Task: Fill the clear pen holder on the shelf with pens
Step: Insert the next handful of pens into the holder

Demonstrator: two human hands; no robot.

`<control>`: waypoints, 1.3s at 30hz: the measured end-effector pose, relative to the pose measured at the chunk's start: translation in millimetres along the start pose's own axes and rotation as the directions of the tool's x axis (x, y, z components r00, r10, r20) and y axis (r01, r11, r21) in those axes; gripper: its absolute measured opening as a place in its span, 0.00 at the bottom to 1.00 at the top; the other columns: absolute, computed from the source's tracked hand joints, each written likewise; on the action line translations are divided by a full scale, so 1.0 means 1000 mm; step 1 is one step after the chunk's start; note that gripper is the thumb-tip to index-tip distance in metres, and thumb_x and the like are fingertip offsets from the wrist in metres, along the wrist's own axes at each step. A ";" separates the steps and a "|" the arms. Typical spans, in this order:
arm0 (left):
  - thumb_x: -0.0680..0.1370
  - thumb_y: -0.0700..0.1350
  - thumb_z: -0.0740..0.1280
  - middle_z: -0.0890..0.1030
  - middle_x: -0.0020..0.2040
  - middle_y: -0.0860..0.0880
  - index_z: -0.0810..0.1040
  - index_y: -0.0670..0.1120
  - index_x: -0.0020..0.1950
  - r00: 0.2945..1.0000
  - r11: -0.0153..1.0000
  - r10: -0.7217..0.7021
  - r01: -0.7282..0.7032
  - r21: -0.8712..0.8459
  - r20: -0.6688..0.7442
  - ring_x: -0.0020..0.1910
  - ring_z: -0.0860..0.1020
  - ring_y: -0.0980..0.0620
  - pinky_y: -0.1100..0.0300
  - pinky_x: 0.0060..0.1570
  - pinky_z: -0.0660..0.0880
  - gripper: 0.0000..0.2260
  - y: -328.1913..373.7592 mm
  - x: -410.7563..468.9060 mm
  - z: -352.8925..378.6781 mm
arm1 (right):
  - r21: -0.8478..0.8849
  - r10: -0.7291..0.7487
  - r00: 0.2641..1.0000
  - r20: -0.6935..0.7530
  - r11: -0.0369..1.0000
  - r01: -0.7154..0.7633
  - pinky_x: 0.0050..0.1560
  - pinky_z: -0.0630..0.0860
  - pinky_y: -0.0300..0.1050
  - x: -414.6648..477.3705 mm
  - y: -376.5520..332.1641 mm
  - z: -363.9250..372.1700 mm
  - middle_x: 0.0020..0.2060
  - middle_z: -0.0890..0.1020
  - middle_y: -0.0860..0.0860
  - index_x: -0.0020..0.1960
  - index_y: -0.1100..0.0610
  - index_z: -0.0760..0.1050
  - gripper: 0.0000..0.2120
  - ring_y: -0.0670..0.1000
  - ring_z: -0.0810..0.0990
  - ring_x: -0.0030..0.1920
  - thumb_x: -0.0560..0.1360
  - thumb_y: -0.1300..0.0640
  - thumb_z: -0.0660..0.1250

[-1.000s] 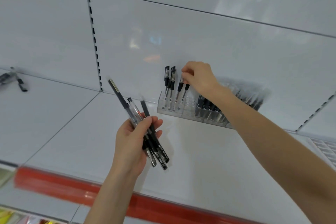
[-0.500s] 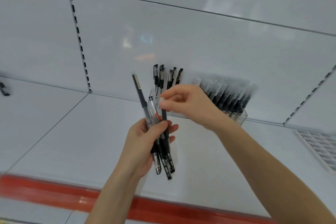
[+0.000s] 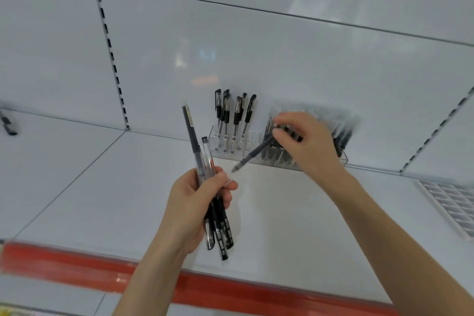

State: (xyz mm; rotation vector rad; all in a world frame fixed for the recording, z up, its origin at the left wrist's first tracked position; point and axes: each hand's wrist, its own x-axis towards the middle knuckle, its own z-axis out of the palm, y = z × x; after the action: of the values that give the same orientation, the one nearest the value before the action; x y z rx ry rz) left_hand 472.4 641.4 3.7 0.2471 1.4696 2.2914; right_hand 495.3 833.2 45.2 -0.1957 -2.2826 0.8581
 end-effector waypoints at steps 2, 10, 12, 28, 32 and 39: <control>0.75 0.35 0.65 0.81 0.31 0.44 0.74 0.40 0.44 1.000 1.000 0.019 -0.019 0.014 0.008 0.24 0.73 0.54 0.64 0.27 0.73 0.02 0.001 0.000 0.001 | -0.242 -0.302 0.949 0.089 0.918 0.314 0.57 0.71 0.39 -0.012 0.000 0.003 0.51 0.82 0.54 0.50 0.58 0.81 0.09 0.52 0.78 0.53 0.73 0.56 0.66; 0.76 0.40 0.65 0.82 0.33 0.44 0.75 0.40 0.44 1.000 1.000 -0.004 0.004 -0.014 0.005 0.25 0.74 0.54 0.64 0.28 0.74 0.03 0.002 0.001 0.005 | -0.237 -0.415 0.828 0.376 0.821 0.519 0.46 0.76 0.39 -0.025 -0.002 0.012 0.41 0.81 0.48 0.49 0.57 0.79 0.11 0.49 0.79 0.41 0.74 0.54 0.61; 0.76 0.41 0.64 0.81 0.35 0.44 0.76 0.40 0.46 1.000 0.999 -0.020 0.020 -0.033 -0.024 0.26 0.74 0.55 0.63 0.29 0.75 0.04 0.001 0.002 0.003 | -0.072 -0.179 0.944 0.278 0.976 0.207 0.47 0.78 0.40 -0.015 -0.008 0.005 0.43 0.79 0.47 0.49 0.54 0.75 0.04 0.46 0.79 0.42 0.75 0.57 0.63; 0.77 0.37 0.62 0.77 0.33 0.47 0.77 0.41 0.48 0.998 0.995 -0.035 0.031 -0.097 -0.047 0.29 0.78 0.55 0.60 0.34 0.80 0.04 -0.004 -0.001 -0.012 | -0.141 0.072 0.996 0.054 0.988 -0.064 0.55 0.75 0.45 0.092 0.008 0.015 0.47 0.81 0.53 0.51 0.60 0.76 0.10 0.50 0.78 0.48 0.75 0.55 0.64; 0.76 0.37 0.63 0.79 0.33 0.46 0.77 0.41 0.48 0.999 0.994 -0.035 0.031 -0.105 -0.041 0.29 0.79 0.54 0.60 0.34 0.80 0.04 -0.005 0.000 -0.014 | -0.075 0.069 0.997 -0.022 0.995 -0.070 0.45 0.72 0.37 0.093 0.012 0.014 0.42 0.79 0.52 0.58 0.57 0.72 0.13 0.49 0.76 0.44 0.74 0.58 0.64; 0.76 0.37 0.63 0.80 0.34 0.46 0.77 0.41 0.49 0.999 0.993 -0.041 0.037 -0.116 -0.027 0.30 0.80 0.55 0.60 0.34 0.80 0.04 -0.005 0.003 -0.013 | -0.066 0.033 0.998 -0.051 0.997 -0.036 0.42 0.73 0.39 0.093 0.015 0.012 0.36 0.77 0.50 0.57 0.55 0.70 0.12 0.51 0.76 0.40 0.74 0.59 0.63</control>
State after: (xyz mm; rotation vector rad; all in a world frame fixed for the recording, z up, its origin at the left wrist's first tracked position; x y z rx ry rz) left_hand 466.5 634.0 -7.0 0.1508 1.3383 2.3481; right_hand 415.7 871.2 80.0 -0.2842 -2.2689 0.7865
